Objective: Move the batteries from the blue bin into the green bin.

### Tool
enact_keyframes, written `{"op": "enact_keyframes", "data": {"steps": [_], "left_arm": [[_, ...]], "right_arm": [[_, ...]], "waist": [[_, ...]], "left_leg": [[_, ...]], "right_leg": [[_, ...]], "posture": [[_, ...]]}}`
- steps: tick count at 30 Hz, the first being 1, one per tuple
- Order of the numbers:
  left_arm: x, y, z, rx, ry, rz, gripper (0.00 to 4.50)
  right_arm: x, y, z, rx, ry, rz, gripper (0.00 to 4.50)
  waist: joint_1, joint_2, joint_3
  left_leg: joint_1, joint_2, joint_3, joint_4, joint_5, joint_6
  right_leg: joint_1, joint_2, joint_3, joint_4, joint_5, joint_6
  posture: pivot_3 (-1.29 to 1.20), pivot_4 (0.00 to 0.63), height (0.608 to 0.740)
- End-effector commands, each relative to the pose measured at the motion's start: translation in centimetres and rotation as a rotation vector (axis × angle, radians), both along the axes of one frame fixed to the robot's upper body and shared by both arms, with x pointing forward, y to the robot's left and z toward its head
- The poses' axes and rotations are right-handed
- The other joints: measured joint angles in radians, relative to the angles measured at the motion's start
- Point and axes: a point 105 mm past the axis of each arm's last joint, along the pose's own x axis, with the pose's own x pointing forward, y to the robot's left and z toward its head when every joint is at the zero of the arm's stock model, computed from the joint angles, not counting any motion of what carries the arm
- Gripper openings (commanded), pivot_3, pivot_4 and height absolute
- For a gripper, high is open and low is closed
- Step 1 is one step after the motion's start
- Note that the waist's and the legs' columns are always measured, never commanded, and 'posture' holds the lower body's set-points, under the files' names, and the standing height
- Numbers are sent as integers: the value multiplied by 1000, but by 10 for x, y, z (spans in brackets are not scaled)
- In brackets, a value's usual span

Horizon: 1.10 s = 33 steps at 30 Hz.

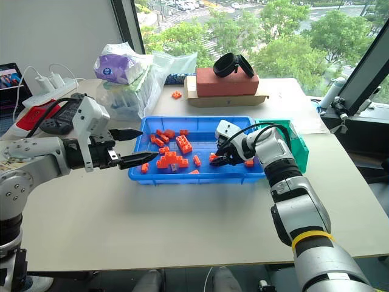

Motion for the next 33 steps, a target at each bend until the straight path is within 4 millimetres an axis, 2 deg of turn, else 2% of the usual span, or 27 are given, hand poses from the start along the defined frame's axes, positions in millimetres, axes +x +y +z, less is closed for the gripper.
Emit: {"op": "enact_keyframes", "data": {"steps": [1,3,7,14,17,20,22,23,27,28,33], "left_arm": [[-1,1,8,24,-53,0,4500],[-1,1,8,22,-52,-1,4500],[-1,0,8,15,-52,-3,4500],[-2,0,9,6,-56,0,4500],[-2,0,10,4,-57,0,4500],[-2,-1,10,2,-60,-4,4500],[-3,-1,11,-1,-59,-12,4500],[-4,-1,11,-1,-58,-15,4500],[-4,2,12,-1,-55,-11,4500],[-4,3,12,2,-55,-8,4500],[-5,3,12,2,-52,-7,4500]], "right_arm": [[4,-3,4,-10,-25,-10,2155],[4,-1,9,11,-27,0,1719],[4,3,29,93,-49,22,460],[17,-2,71,209,-160,-41,450],[41,-15,70,159,-273,-241,450],[50,-21,63,132,-305,-336,450],[53,-22,60,125,-302,-380,1468],[54,-22,61,126,-306,-391,1679],[57,-28,66,108,-350,-423,3103],[56,-30,67,100,-346,-419,3336],[37,-15,66,110,-218,-200,3336]], "waist": [[0,0,0],[0,0,0],[0,0,0],[-1,0,0],[0,0,0],[-1,0,0],[-1,0,0],[-2,0,0],[-3,0,0],[-3,0,0],[-3,0,0]], "left_leg": [[0,0,0,0,0,0],[0,0,0,0,0,0],[0,0,0,0,0,0],[0,0,0,0,0,0],[0,0,0,0,0,0],[0,0,0,0,0,0],[0,0,0,-1,0,0],[0,0,0,-1,0,0],[0,0,0,-1,0,0],[0,0,0,-1,0,0],[0,0,0,-1,0,0]], "right_leg": [[0,0,0,0,0,0],[0,0,0,0,0,0],[0,0,0,0,0,0],[0,0,0,0,0,0],[0,0,0,0,0,0],[0,0,0,0,0,0],[0,0,0,0,0,0],[0,0,0,0,0,0],[0,0,0,0,0,0],[0,0,0,0,0,0],[0,0,0,0,0,0]], "posture": [[0,150,740],[0,150,740],[0,150,740],[0,150,740],[0,150,740],[0,150,740],[0,150,740],[0,150,740],[0,150,740],[0,150,740],[0,150,740]]}}
